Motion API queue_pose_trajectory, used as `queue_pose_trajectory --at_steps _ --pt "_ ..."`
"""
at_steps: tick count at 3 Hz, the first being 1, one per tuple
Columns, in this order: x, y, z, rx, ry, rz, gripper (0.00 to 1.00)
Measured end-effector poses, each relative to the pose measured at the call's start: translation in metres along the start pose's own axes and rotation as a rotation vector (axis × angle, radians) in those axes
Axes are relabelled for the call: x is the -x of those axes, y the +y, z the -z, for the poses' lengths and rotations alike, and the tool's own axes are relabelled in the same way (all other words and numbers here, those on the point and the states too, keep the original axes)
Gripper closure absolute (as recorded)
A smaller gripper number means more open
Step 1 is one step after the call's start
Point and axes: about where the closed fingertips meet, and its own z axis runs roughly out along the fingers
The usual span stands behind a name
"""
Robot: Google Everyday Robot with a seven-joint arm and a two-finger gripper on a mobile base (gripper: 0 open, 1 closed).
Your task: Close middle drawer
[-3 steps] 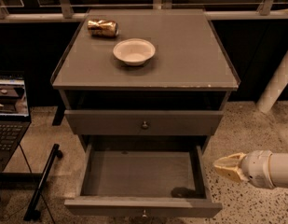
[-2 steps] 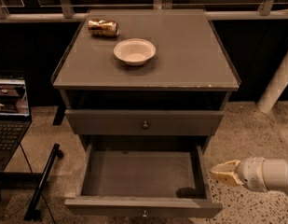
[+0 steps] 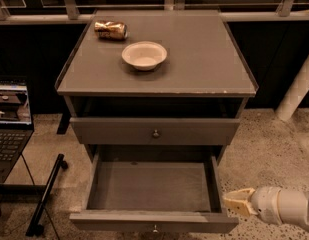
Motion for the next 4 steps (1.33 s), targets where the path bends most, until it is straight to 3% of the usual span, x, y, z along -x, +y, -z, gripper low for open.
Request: queue_pose_trajectory --at_steps 1,2,4 --pt "-0.045 -0.003 -0.015 -0.027 -0.015 -0.109 1.0" --pt "-0.078 -0.011 -0.03 -0.021 -0.012 -0.195 1.0" --pt "-0.114 -0.024 -0.057 0.021 0.016 -0.298 1.0"
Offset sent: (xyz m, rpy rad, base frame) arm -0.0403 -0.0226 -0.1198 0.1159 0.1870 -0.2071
